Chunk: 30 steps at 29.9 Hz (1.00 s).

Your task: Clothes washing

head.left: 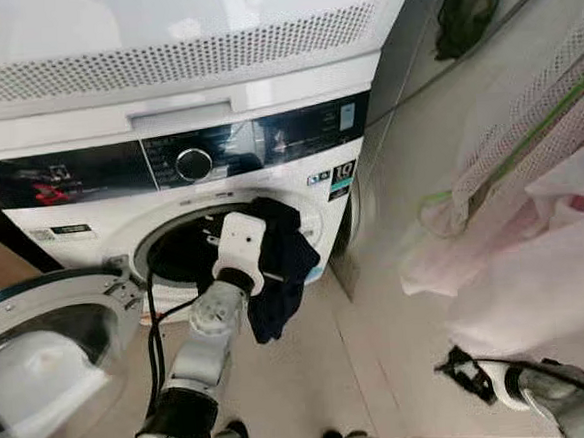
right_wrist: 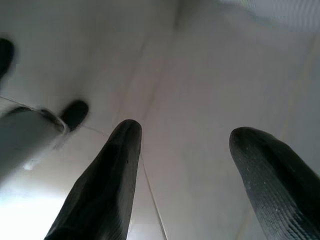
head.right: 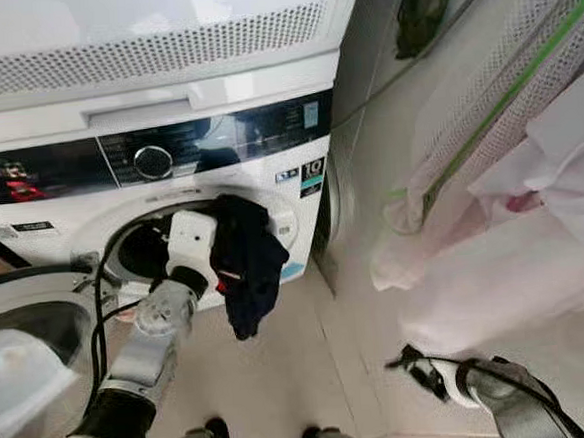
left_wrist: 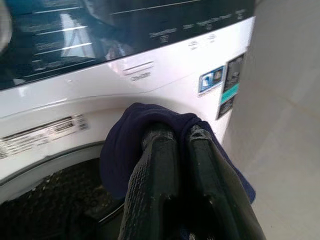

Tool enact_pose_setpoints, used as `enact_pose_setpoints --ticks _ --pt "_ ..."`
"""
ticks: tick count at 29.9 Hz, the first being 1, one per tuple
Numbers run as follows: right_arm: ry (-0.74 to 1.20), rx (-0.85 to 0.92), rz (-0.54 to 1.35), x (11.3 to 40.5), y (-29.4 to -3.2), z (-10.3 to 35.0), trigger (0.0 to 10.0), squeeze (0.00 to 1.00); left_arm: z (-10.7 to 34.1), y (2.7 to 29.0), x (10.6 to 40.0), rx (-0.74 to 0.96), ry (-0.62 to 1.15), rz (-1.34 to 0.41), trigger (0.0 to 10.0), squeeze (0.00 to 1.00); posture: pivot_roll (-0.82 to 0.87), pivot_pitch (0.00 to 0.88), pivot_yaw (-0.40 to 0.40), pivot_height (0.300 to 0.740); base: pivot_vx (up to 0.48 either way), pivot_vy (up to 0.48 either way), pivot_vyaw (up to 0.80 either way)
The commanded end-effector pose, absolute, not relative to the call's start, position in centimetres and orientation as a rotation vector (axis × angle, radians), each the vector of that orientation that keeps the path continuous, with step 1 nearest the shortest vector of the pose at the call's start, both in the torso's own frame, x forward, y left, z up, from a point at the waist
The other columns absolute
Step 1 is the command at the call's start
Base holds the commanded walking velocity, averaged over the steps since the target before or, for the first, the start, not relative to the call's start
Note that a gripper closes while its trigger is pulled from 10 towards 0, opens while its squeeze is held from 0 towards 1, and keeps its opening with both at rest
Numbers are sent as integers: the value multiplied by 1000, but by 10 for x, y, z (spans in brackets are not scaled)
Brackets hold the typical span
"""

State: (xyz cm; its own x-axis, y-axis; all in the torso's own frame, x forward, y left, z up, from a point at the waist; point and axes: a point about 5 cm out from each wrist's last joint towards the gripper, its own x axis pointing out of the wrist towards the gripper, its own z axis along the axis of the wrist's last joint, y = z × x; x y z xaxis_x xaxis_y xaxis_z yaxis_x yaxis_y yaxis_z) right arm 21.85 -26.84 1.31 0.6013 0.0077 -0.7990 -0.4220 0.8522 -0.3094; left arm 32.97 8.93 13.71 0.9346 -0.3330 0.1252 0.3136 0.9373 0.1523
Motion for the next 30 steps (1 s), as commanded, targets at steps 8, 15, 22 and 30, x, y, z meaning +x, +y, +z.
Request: enact_pose_setpoints --ticks 8,15,22,30 --pt "1141 -265 63 155 -264 -60 10000 0 136 90 330 132 -151 -324 10000 0 75 239 -75 740 0 0 0" --pt "1214 -250 10 131 -259 -82 10000 0 136 90 331 131 -151 -321 10000 0 74 241 -75 740 0 0 0" --pt "1101 -271 35 133 -248 -88 10000 0 136 90 331 133 -156 -317 10000 0 74 241 -76 740 0 0 0" --pt "937 -278 3 143 -238 -84 10000 0 135 91 332 128 -160 -305 10000 0 70 244 -79 740 0 0 0"
